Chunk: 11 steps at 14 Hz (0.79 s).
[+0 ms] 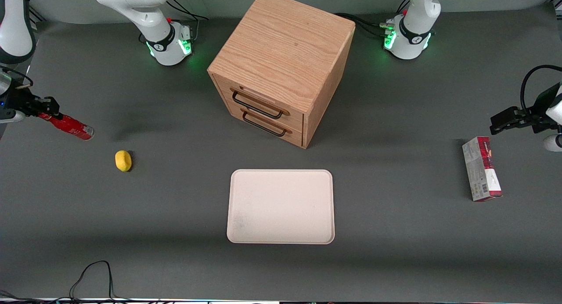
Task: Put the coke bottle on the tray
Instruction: 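Close the right gripper on the bottle cap and lift the bottle, then carry the held bottle with the right gripper over the cream tray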
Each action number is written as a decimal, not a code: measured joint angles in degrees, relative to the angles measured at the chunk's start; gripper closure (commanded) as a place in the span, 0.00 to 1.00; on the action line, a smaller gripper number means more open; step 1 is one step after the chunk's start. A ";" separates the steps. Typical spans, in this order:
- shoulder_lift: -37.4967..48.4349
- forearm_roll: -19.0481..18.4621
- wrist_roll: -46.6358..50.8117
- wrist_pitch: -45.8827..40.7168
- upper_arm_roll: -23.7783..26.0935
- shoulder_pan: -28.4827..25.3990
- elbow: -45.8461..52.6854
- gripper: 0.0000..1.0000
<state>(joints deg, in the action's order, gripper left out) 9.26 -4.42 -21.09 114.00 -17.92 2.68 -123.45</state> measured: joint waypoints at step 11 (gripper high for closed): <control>-11.17 2.90 24.57 -28.89 21.42 0.95 38.51 1.00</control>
<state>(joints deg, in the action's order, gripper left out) -1.92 -1.52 3.49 85.11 3.49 3.63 -84.94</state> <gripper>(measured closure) 0.634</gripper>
